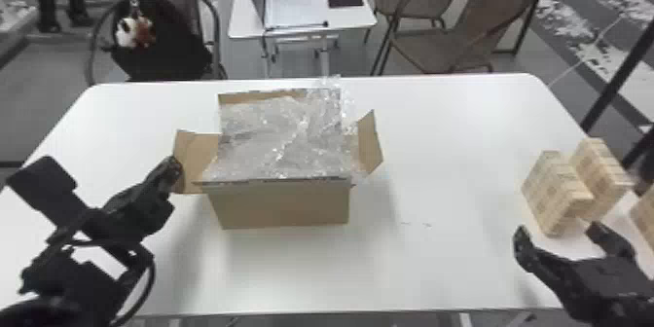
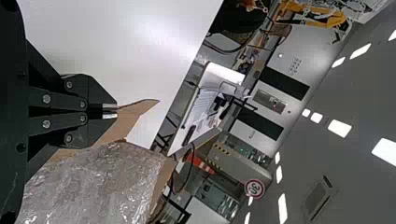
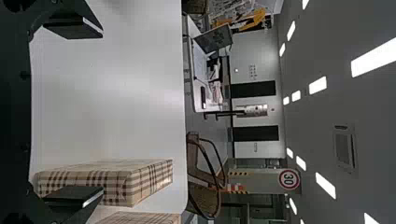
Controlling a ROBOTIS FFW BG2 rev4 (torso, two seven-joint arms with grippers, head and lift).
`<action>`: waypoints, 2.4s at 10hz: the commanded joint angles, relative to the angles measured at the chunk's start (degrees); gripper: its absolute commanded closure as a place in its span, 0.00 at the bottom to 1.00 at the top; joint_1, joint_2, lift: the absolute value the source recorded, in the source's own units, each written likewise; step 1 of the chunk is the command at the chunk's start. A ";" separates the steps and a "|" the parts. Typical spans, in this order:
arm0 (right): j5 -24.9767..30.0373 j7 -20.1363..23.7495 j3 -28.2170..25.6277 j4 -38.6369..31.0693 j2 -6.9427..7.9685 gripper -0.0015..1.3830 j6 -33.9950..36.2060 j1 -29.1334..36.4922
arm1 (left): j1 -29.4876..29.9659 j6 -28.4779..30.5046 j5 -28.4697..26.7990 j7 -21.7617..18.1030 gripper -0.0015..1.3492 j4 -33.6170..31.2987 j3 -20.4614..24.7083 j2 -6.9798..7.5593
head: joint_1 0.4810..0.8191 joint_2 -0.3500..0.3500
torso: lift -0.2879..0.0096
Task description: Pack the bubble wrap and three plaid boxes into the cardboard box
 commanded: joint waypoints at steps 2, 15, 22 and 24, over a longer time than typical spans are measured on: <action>2.77 -2.66 -0.91 1.85 0.00 0.09 -1.97 -0.31 | 0.09 -0.18 -0.04 -0.08 0.90 0.00 0.11 -0.15 | 0.63 0.53 | 0.38; 3.82 -5.64 -0.91 20.30 -1.32 0.54 -9.44 -14.28 | -0.09 -1.23 -0.57 -0.88 0.90 0.09 -0.24 -0.15 | 0.63 0.43 | 0.38; -2.16 -5.64 1.99 16.52 -1.58 0.73 -8.82 -11.65 | -0.09 -1.67 -0.92 -1.23 0.90 0.44 -0.42 -0.15 | 0.63 0.46 | 0.38; -9.01 -3.97 6.47 6.50 -4.83 0.73 0.67 -14.20 | -0.26 -1.76 -1.27 -1.23 0.90 0.44 -0.42 -0.15 | 0.63 0.48 | 0.38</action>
